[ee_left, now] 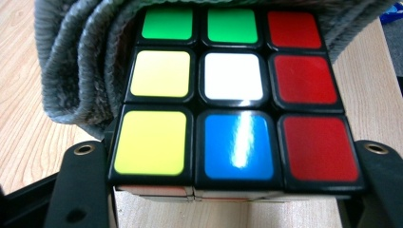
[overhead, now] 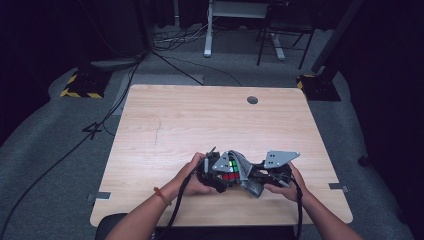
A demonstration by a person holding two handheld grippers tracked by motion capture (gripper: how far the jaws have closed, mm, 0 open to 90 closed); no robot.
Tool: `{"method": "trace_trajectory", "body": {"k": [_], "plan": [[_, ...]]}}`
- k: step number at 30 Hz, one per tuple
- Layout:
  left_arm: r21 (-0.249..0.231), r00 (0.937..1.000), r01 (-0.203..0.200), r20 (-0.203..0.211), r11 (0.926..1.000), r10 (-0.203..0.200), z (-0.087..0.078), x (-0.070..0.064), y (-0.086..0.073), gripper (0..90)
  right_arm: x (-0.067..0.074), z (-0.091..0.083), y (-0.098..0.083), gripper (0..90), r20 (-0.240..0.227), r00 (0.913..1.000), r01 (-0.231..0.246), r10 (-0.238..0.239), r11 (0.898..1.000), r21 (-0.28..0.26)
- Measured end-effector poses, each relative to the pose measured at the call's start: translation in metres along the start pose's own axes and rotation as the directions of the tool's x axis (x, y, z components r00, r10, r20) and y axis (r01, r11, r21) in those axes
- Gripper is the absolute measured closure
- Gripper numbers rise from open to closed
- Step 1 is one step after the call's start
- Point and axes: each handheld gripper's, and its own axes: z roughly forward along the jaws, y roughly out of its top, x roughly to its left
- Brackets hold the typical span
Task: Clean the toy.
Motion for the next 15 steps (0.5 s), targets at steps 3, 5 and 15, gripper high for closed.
{"method": "trace_trajectory", "body": {"k": [3,5,15], "plan": [[0.041,0.9998,-0.018,-0.01,0.999,0.018,0.006,-0.003,0.001,33.2,0.002,-0.002,0.002,79.4,-0.026,0.9996,-0.006,0.005,0.999,-0.039],[0.04,0.9996,-0.026,-0.005,0.9988,0.027,0.008,-0.004,0.001,33.2,0.005,-0.002,0.006,79.4,-0.02,0.9997,0.013,-0.014,0.999,-0.033],[0.056,0.9995,-0.025,-0.018,0.9981,0.026,0.011,-0.004,0.002,33.4,0.01,0.0,0.011,79.3,-0.009,0.9995,0.031,-0.031,0.999,-0.044]]}}
